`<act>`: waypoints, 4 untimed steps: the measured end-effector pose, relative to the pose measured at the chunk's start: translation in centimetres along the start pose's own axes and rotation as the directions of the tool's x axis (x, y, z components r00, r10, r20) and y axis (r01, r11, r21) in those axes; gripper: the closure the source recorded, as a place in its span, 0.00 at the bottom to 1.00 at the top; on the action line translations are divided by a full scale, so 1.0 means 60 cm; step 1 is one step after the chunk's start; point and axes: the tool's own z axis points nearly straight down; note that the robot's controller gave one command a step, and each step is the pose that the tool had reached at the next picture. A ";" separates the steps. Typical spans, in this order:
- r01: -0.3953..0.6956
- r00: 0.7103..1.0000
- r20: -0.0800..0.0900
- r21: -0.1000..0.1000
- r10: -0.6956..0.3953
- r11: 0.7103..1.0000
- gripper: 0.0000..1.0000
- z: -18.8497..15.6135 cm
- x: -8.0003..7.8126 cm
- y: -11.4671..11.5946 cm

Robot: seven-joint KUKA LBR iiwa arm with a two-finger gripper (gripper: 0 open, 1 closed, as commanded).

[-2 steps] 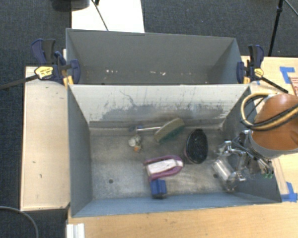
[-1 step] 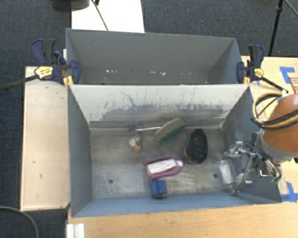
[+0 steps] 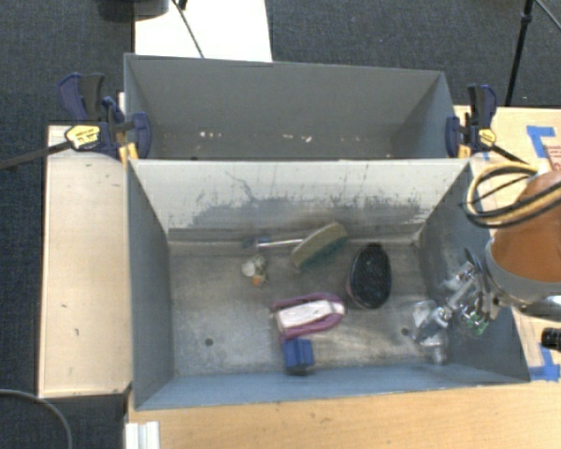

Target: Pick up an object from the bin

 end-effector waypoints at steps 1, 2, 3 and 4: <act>-0.022 1.000 -0.013 -0.013 0.022 1.000 0.00 0.062 -0.007 -0.002; -0.010 1.000 -0.009 -0.002 0.010 1.000 0.00 0.061 -0.004 0.004; -0.009 1.000 -0.004 -0.004 0.009 1.000 1.00 0.059 -0.007 0.004; 0.006 1.000 -0.002 -0.001 -0.006 1.000 1.00 0.034 -0.008 0.006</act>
Offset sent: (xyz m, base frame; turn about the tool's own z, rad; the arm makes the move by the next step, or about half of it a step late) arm -0.0022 -0.0132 -0.0392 0.0395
